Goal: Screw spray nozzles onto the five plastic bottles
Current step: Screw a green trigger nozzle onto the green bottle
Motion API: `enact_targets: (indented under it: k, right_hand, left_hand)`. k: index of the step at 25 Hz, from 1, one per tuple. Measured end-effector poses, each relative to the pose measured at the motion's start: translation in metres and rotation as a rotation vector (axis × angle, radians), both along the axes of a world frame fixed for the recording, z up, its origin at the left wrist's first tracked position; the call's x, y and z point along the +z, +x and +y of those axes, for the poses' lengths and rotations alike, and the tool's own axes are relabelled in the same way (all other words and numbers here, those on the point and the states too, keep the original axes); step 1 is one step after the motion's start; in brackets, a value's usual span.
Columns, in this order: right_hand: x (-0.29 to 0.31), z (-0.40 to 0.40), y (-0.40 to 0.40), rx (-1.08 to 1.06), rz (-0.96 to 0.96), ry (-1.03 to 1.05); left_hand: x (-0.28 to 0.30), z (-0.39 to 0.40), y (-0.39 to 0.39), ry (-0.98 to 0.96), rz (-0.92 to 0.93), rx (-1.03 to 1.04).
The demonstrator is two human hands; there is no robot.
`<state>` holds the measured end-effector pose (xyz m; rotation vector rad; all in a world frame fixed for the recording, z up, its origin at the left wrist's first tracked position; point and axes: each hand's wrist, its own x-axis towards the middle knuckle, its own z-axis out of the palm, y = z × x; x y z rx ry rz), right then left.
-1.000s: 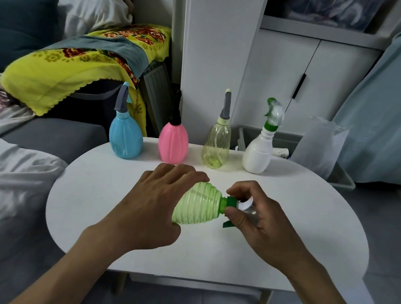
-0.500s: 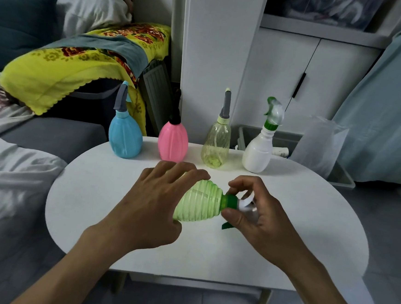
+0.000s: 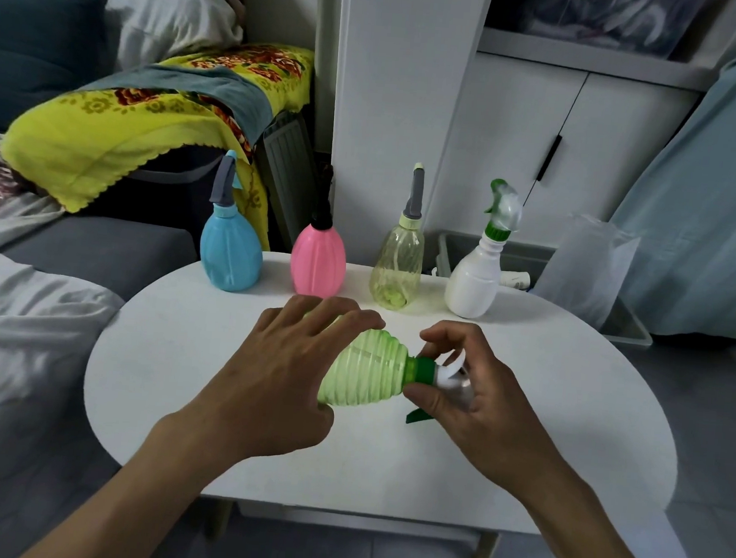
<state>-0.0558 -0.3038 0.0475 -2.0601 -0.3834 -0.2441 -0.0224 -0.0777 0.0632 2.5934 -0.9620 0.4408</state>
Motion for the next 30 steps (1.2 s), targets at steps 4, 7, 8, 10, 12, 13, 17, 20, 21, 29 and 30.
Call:
enact_targets:
  k: [4,7,8,10,12,13,17,20,21,29,30]
  right_hand:
    - [0.002,-0.002,0.000,-0.030,0.007,-0.025]
    - [0.000,-0.001,0.000,-0.009,0.006,-0.010]
    - [-0.001,0.000,0.000,-0.008,0.001,-0.014]
    - [0.001,-0.001,0.000,-0.011,0.011,-0.017]
    - [0.002,-0.002,-0.001,-0.024,0.019,-0.024]
    - [0.002,-0.002,0.000,-0.031,0.021,-0.027]
    - [-0.001,0.000,0.000,-0.002,0.008,-0.003]
    - [0.000,-0.001,0.000,-0.001,-0.002,-0.022]
    - [0.001,-0.001,0.000,-0.004,-0.009,-0.031]
    - [0.005,-0.007,-0.002,-0.048,-0.088,-0.067]
    - [0.006,-0.009,-0.002,-0.058,-0.080,-0.056]
  left_hand:
    - [-0.002,-0.001,-0.001,0.001,-0.005,-0.008]
    - [-0.003,-0.002,0.001,0.004,-0.004,0.002]
    - [-0.003,-0.001,0.001,0.003,-0.004,0.006]
    - [-0.003,-0.001,0.002,0.002,-0.011,0.007]
    - [-0.004,-0.002,0.001,0.006,-0.016,-0.001]
    - [-0.004,-0.002,0.001,0.009,-0.016,-0.004]
    - [-0.003,0.000,0.001,0.005,-0.011,0.010]
    - [-0.005,0.001,0.002,-0.006,0.006,0.000]
    - [-0.005,0.001,0.002,-0.007,0.013,-0.005]
    - [-0.010,-0.001,0.002,-0.055,0.021,-0.040]
    - [-0.011,-0.001,0.002,-0.050,0.004,-0.048]
